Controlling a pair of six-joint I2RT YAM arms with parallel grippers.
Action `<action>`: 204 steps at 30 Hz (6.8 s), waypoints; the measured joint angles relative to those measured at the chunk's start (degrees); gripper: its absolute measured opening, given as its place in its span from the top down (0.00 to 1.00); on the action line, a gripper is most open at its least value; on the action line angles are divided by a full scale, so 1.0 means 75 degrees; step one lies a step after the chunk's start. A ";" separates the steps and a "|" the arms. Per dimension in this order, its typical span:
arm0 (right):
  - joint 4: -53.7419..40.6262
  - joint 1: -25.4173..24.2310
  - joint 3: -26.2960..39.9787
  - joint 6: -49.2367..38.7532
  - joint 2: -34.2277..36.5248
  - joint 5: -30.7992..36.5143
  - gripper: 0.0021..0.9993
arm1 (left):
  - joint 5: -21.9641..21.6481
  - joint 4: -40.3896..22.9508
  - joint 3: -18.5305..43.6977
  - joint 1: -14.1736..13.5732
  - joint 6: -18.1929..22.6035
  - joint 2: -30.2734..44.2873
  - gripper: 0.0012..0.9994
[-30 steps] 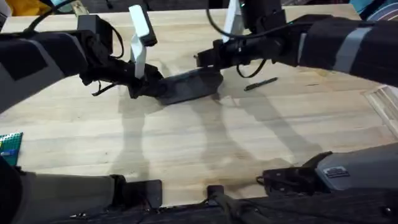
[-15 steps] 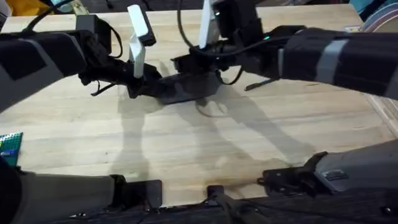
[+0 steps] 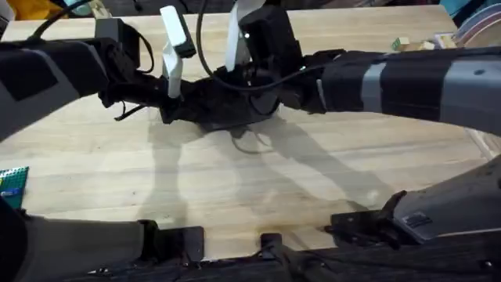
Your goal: Unzip the bag, pick up the pens from the table one at a time and place them inside, then zip the bag closed.
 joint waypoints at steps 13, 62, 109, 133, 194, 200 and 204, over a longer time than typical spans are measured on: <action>0.0087 0.0155 0.0000 -0.0032 0.0114 0.0106 0.66 | 0.0013 -0.0037 0.0000 0.0016 0.0011 0.0000 0.96; -0.4821 -0.1469 0.0003 0.0711 -0.4534 0.4488 0.00 | -0.0094 0.0221 0.0000 -0.0003 0.0055 0.0000 0.01; -0.7103 -0.2884 0.0003 0.6808 -0.1261 0.5912 0.00 | -0.1204 0.0478 0.0402 -0.0003 0.0058 -0.1830 0.01; -0.7067 -0.3410 0.0236 0.6852 0.0035 0.5187 0.25 | -0.1204 0.0475 0.0402 -0.0003 0.0058 -0.1830 0.01; -0.5291 -0.3179 0.1137 -0.7615 -0.3712 -0.0879 0.97 | -0.1204 0.0472 0.0402 -0.0003 0.0058 -0.1830 0.01; -0.5316 -0.2827 0.1137 -0.9172 -0.3450 -0.1158 0.97 | -0.1204 0.0472 0.0402 -0.0003 0.0058 -0.1830 0.01; -0.5340 -0.2725 0.1137 -0.9981 -0.2988 -0.1213 0.97 | -0.1204 0.0472 0.0402 -0.0003 0.0058 -0.1830 0.01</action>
